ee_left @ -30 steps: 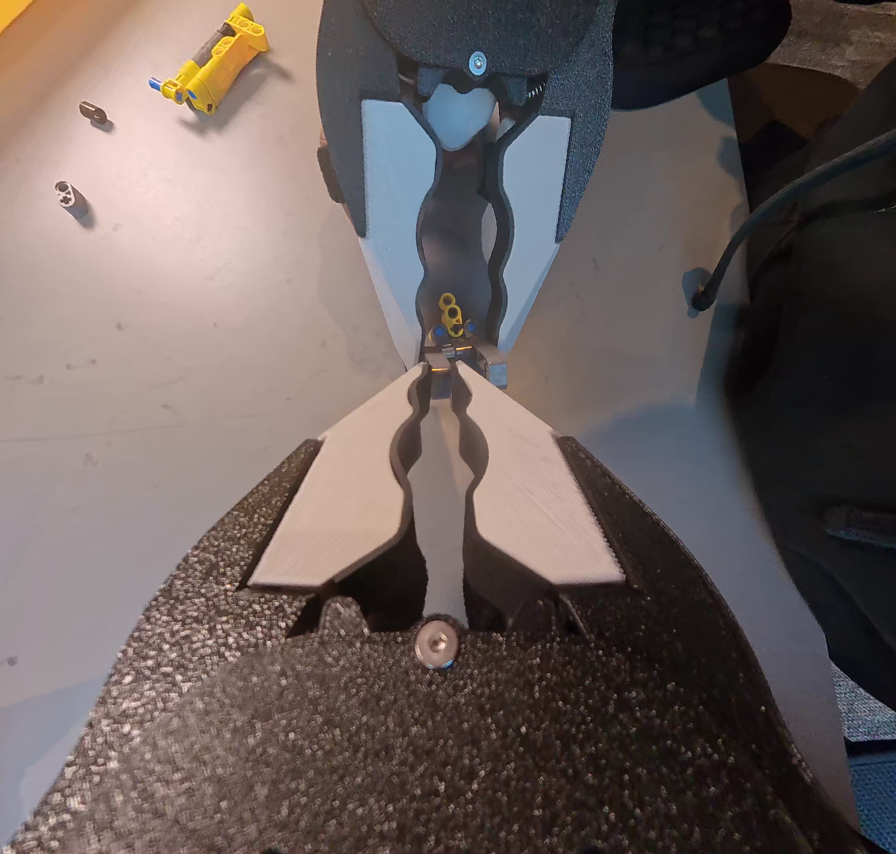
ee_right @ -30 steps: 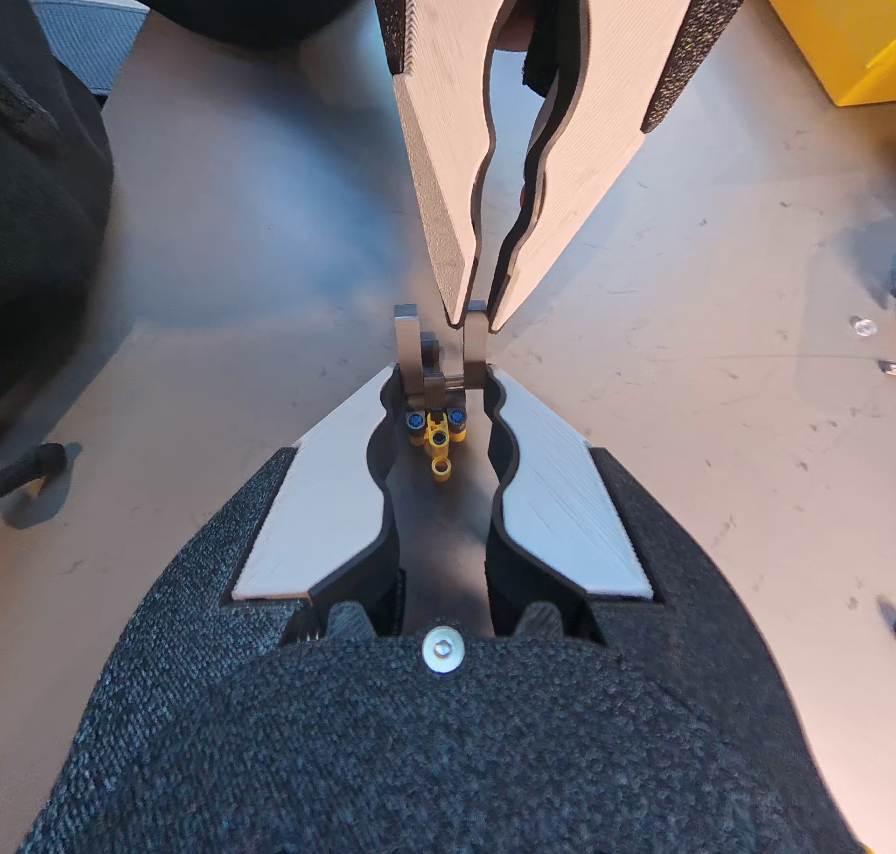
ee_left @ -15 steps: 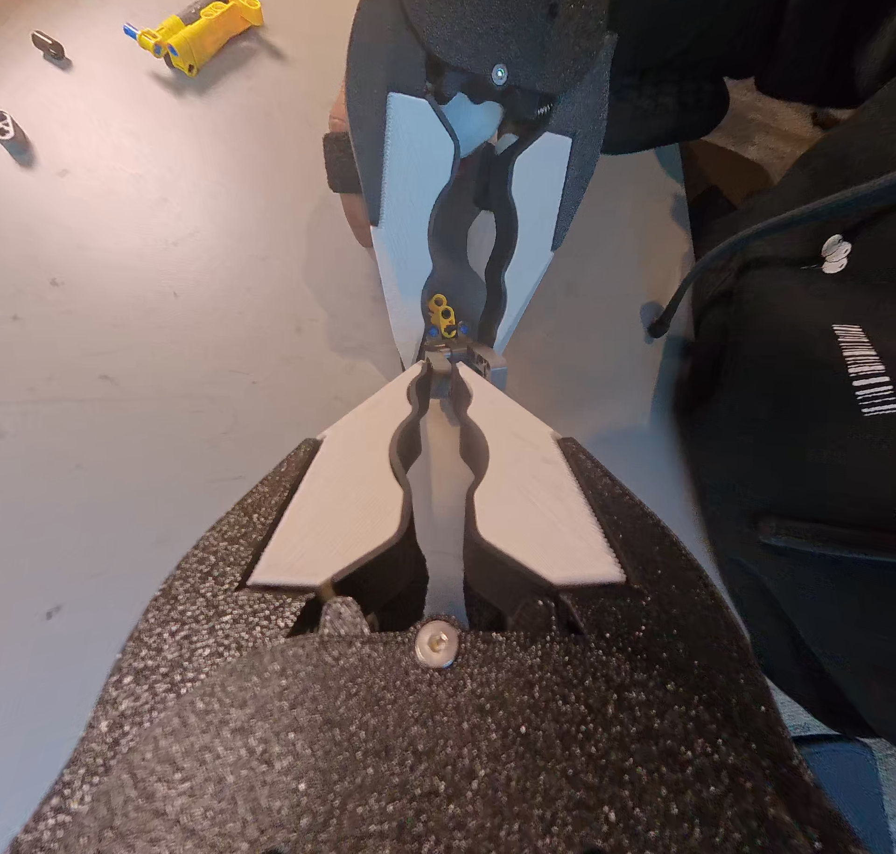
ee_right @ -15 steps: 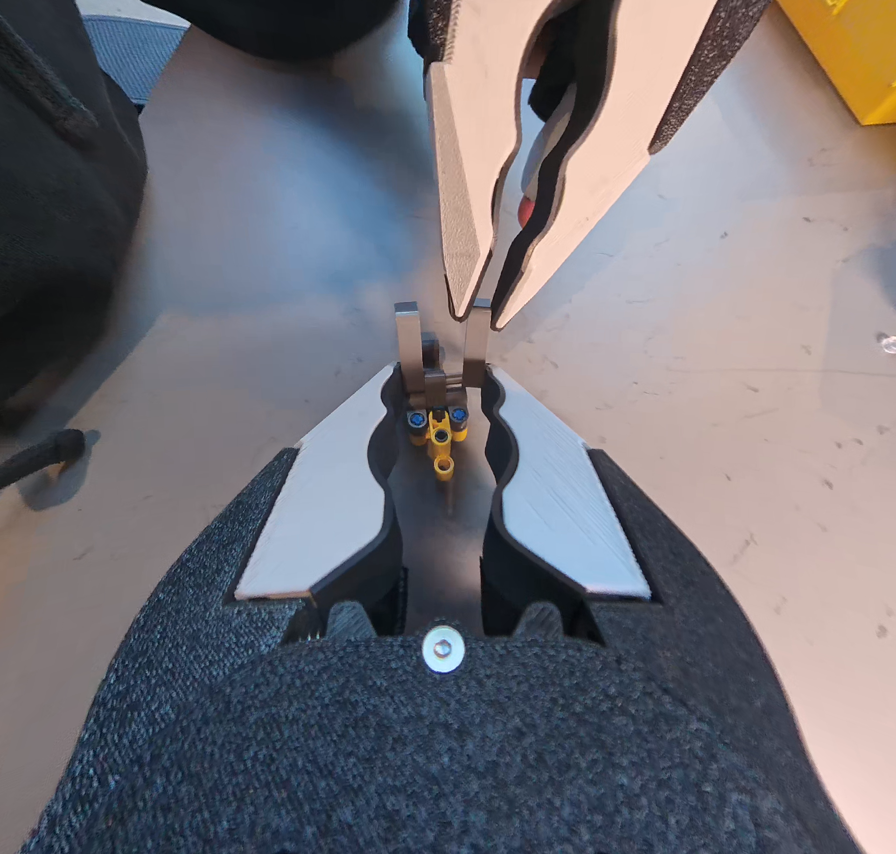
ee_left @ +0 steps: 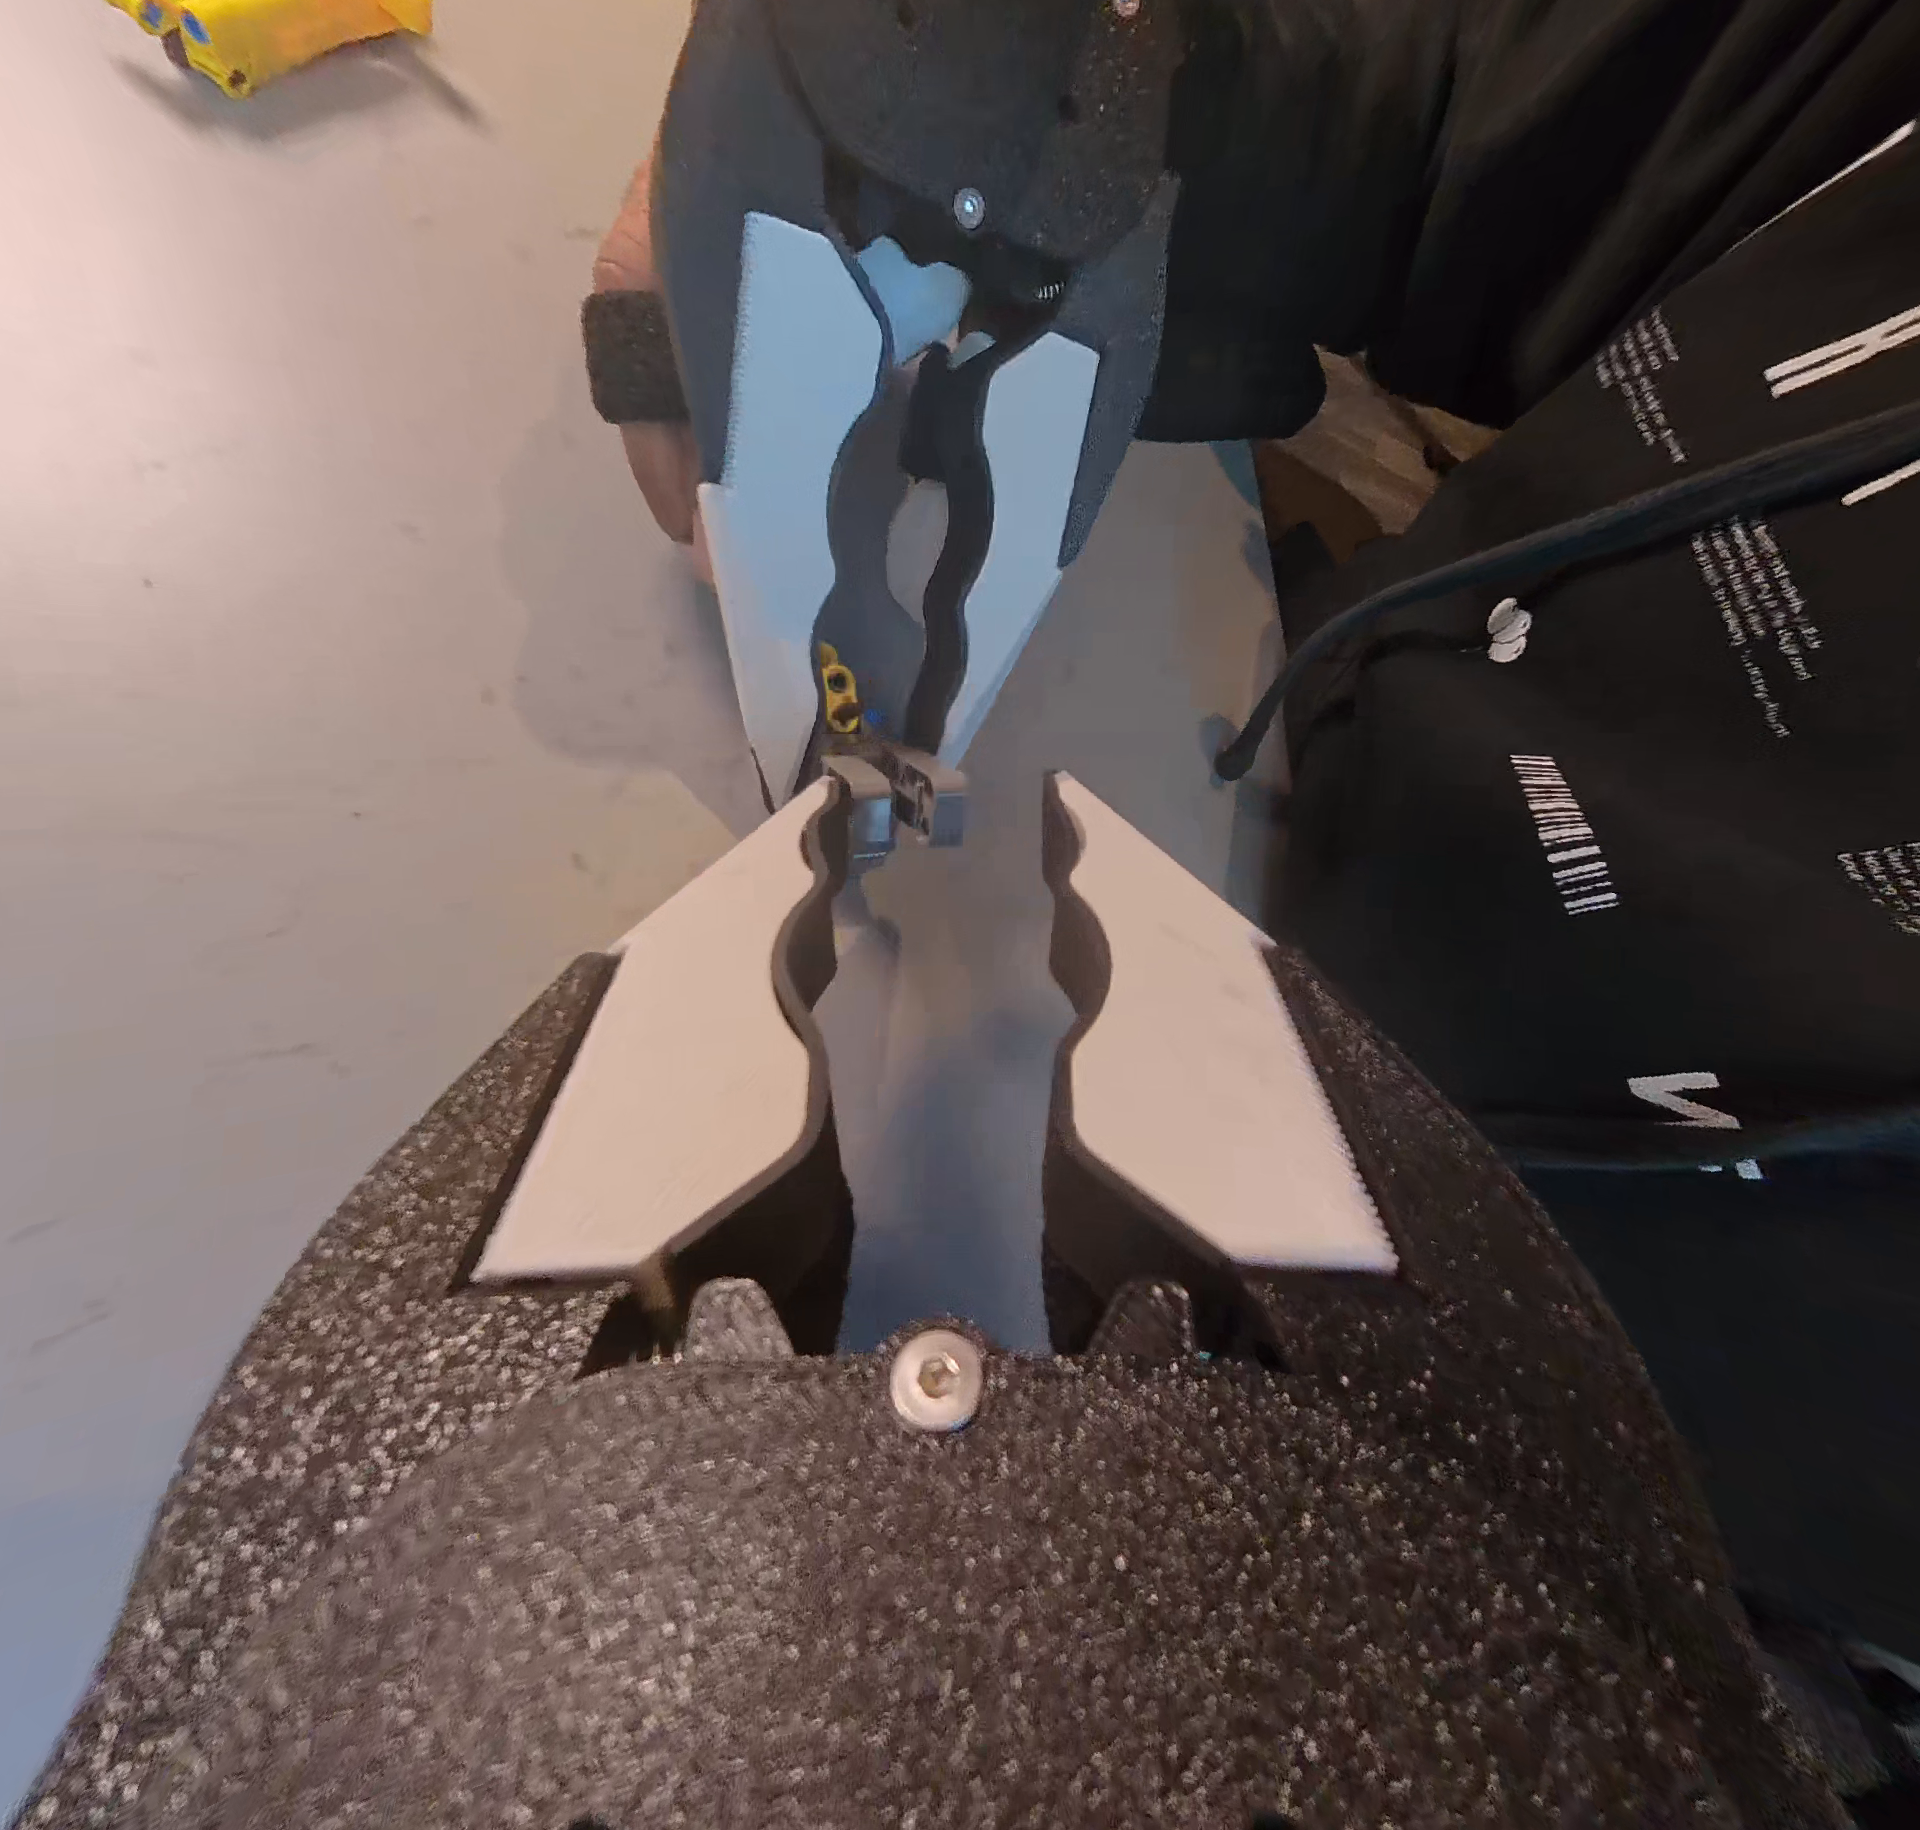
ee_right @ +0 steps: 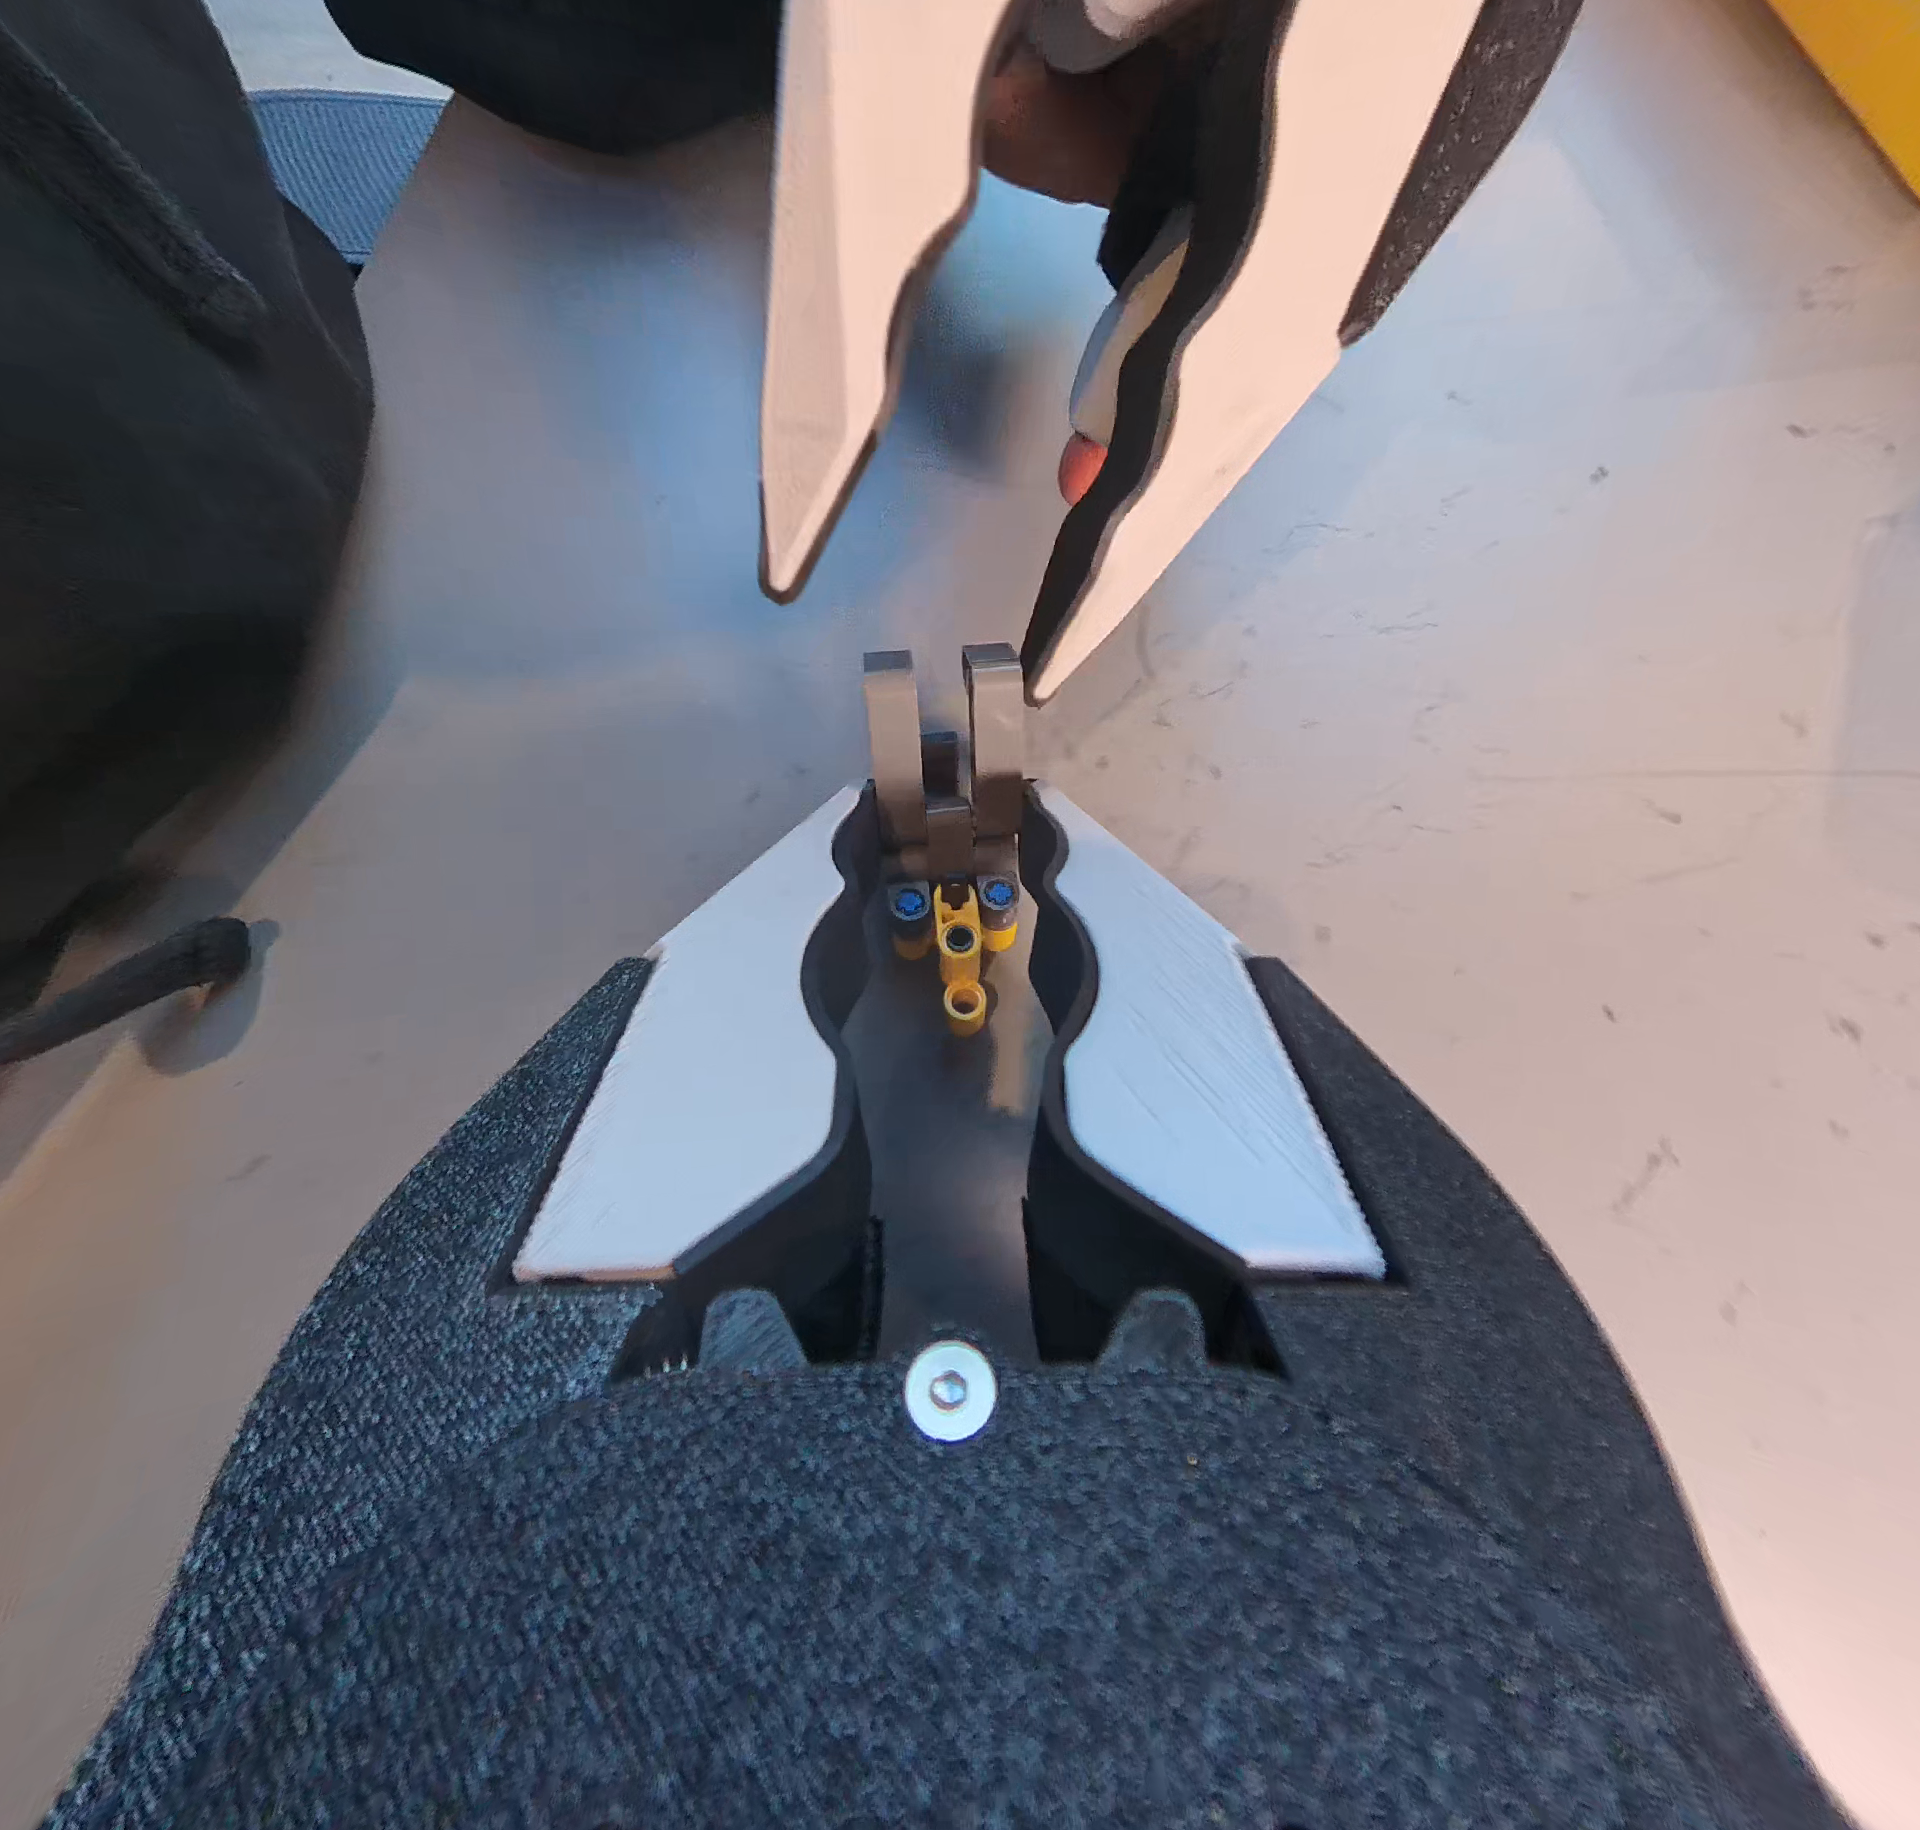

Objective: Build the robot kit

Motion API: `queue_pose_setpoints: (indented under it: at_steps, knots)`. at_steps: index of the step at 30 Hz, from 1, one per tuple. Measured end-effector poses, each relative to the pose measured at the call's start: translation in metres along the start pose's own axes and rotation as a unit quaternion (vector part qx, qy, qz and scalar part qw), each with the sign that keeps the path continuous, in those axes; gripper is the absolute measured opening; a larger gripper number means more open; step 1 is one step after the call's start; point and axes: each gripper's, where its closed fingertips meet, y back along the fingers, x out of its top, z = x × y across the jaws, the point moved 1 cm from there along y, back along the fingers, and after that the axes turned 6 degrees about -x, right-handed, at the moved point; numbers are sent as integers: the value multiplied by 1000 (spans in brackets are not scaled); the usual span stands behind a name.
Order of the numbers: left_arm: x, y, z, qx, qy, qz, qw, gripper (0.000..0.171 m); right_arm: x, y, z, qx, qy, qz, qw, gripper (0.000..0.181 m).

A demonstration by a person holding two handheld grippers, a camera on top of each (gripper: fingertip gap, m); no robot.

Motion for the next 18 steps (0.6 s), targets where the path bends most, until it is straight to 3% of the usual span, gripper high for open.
queue_pose_setpoints:
  at_steps: [8, 18]
  knots:
    - [-3, -4, -6, 107, -80, -40, 990, 22, -1, 1, 0, -3, 9, -2, 1000, 25]
    - [-4, -3, -6, 112, -99, -40, 988, 22, 0, 0, 1, -5, 9, -2, 1000, 24]
